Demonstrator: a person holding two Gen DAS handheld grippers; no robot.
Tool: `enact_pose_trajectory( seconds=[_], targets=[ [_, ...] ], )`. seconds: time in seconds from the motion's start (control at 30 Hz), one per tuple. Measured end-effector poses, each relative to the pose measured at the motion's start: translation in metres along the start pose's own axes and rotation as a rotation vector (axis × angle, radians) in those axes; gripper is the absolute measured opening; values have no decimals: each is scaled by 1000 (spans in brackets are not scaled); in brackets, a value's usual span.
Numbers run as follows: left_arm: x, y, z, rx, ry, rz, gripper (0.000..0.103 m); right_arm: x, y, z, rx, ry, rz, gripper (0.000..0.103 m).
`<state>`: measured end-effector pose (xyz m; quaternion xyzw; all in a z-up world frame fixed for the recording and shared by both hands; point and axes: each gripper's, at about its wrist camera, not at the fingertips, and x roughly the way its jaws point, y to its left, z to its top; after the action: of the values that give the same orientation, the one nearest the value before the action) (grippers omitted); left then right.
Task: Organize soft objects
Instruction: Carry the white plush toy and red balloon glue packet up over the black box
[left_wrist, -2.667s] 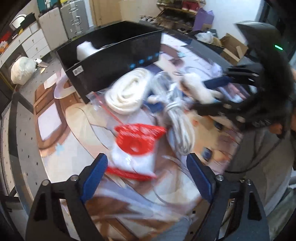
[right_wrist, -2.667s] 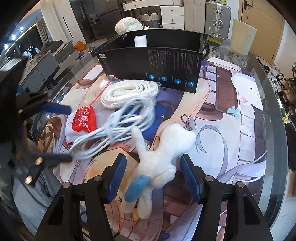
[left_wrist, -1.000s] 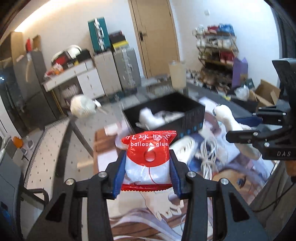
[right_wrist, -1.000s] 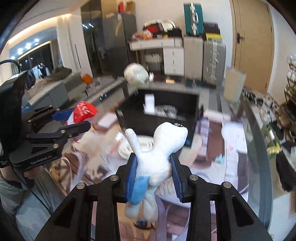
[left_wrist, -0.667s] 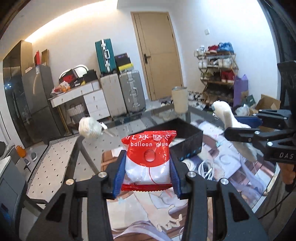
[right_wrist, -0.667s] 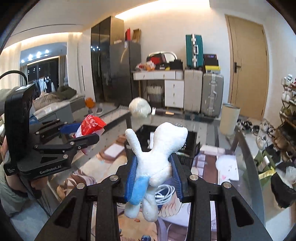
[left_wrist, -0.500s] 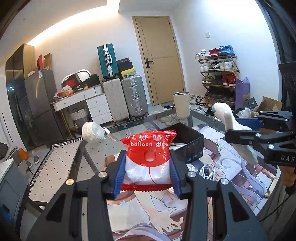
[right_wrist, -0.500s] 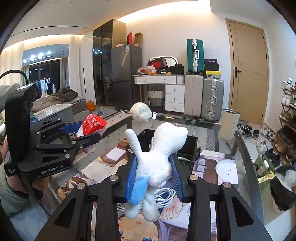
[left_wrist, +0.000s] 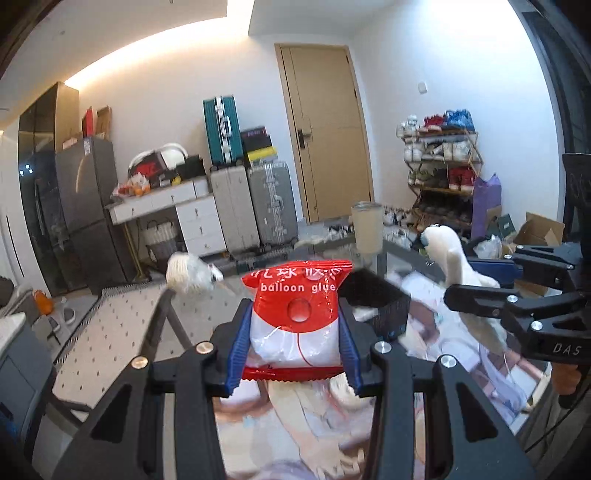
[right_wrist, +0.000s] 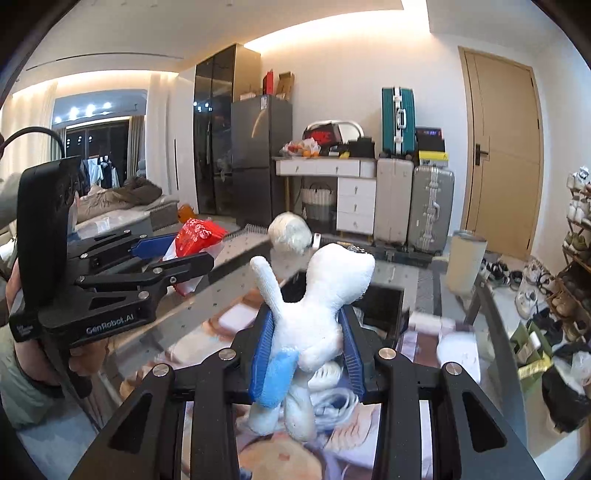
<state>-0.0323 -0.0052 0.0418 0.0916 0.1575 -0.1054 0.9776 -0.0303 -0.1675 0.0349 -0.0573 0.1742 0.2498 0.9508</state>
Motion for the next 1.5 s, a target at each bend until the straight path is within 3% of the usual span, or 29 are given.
enact_pose_trajectory(
  seconds=[0.13, 0.23, 0.33, 0.67, 1.03, 1.3, 1.4, 1.5],
  targets=[
    [9, 8, 34, -45, -86, -36, 43, 6, -12, 30, 13, -102, -46, 36],
    [19, 17, 58, -113, -155, -9, 43, 18, -21, 54, 33, -164, -61, 36],
    [38, 20, 71, -144, -171, 16, 43, 33, -21, 68, 13, -194, -55, 36],
    [86, 24, 57, -212, -93, 41, 43, 75, -26, 69, 7, -179, -68, 36],
    [85, 27, 57, -232, -122, 87, 43, 81, -17, 73, 17, -203, -69, 36],
    [90, 23, 58, -228, -103, 72, 43, 83, -29, 71, 52, -186, -82, 36],
    [101, 27, 57, -266, -46, 42, 43, 90, -34, 72, 58, -151, -92, 36],
    [123, 27, 53, -263, 59, 25, 43, 102, -39, 72, 63, -91, -118, 36]
  ],
)
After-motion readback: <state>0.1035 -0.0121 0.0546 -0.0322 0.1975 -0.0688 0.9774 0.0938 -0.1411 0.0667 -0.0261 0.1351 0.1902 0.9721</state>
